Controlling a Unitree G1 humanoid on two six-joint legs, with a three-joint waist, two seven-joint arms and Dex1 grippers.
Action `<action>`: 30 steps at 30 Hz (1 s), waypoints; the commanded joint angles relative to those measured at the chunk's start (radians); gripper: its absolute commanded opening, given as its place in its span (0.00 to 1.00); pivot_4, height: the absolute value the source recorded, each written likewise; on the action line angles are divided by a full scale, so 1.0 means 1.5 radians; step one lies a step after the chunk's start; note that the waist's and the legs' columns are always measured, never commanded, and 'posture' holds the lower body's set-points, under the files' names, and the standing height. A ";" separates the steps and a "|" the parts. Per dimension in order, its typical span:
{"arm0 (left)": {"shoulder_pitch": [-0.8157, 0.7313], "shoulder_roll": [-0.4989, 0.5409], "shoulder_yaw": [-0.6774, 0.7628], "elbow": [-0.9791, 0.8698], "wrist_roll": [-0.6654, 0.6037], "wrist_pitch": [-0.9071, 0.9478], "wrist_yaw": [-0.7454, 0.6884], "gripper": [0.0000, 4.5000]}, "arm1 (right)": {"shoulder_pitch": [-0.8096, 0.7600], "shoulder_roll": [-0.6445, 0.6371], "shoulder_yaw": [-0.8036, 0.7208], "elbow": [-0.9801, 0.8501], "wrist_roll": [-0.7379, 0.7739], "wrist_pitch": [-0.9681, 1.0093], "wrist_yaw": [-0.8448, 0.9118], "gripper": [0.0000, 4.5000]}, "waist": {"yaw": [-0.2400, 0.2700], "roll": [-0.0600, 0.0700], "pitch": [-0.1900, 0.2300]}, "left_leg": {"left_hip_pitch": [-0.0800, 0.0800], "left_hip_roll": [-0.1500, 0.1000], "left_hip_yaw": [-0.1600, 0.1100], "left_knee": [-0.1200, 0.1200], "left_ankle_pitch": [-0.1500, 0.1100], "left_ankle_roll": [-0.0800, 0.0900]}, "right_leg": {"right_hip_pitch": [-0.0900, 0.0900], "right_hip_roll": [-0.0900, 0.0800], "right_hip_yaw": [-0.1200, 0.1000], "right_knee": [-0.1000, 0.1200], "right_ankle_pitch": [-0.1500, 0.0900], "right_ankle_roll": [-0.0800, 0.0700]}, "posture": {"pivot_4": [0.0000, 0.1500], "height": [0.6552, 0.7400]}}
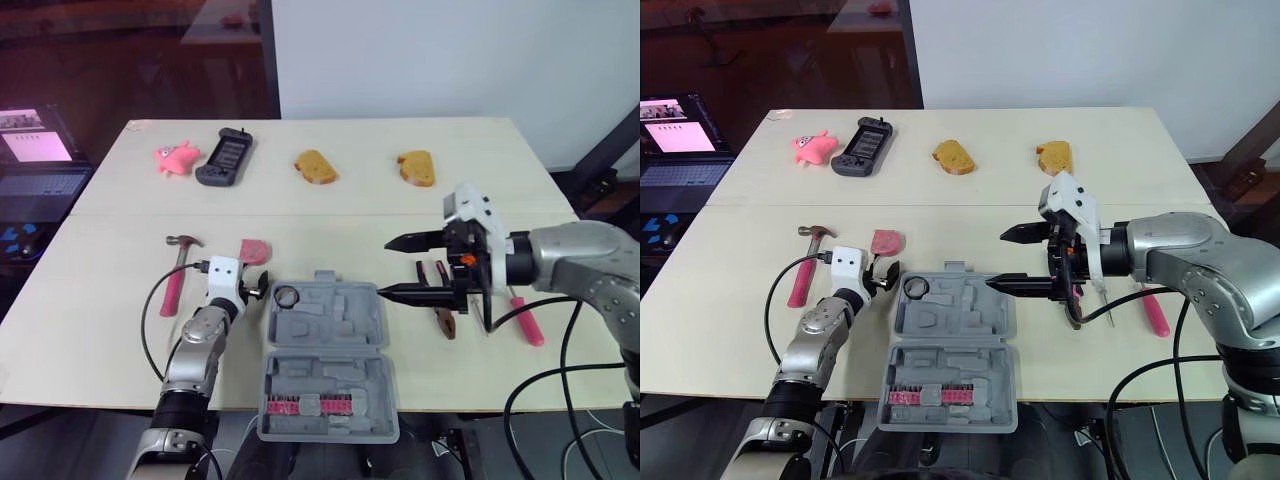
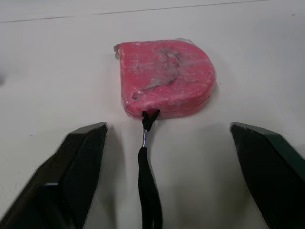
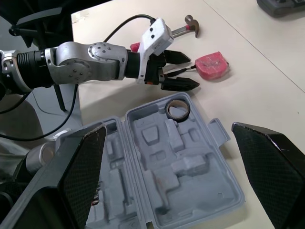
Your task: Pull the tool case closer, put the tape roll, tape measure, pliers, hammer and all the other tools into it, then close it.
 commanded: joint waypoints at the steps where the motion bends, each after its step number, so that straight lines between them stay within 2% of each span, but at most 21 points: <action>1: 0.004 0.000 0.005 -0.012 -0.002 -0.008 0.004 0.59 | -0.005 -0.012 -0.018 -0.023 0.004 -0.006 0.002 1.00 | 0.000 0.000 0.000 | 0.000 0.000 0.000 0.000 0.000 0.000 | 0.000 0.000 0.000 0.000 0.000 0.000 | 1.00 1.00; 6: 0.008 0.003 0.007 -0.001 0.004 -0.027 0.005 0.02 | -0.001 -0.013 -0.015 -0.024 0.002 -0.009 0.002 1.00 | 0.001 0.000 0.000 | 0.000 0.000 0.000 0.000 0.000 0.000 | 0.000 0.000 0.000 0.000 0.000 0.000 | 1.00 1.00; 10: 0.004 0.003 0.019 0.044 -0.002 -0.062 0.007 0.01 | -0.005 -0.009 -0.003 -0.019 -0.010 -0.014 0.001 1.00 | 0.001 0.000 0.000 | 0.000 0.000 0.000 0.000 0.000 0.000 | 0.000 0.000 0.000 0.000 0.000 0.000 | 1.00 1.00; 15: 0.008 0.009 0.015 0.044 0.001 -0.077 0.001 0.01 | -0.016 -0.006 -0.001 -0.013 -0.012 -0.014 0.004 1.00 | 0.001 0.000 0.000 | 0.000 0.000 0.000 0.000 0.000 0.000 | 0.000 0.000 0.000 0.000 0.000 0.000 | 1.00 1.00; 30: 0.216 0.005 -0.004 -0.220 -0.002 0.023 -0.001 0.01 | -0.007 -0.033 -0.030 -0.034 0.038 0.044 0.002 1.00 | -0.001 0.000 0.000 | 0.000 0.000 0.000 -0.001 0.000 0.000 | 0.000 0.000 0.000 -0.001 0.000 0.000 | 1.00 1.00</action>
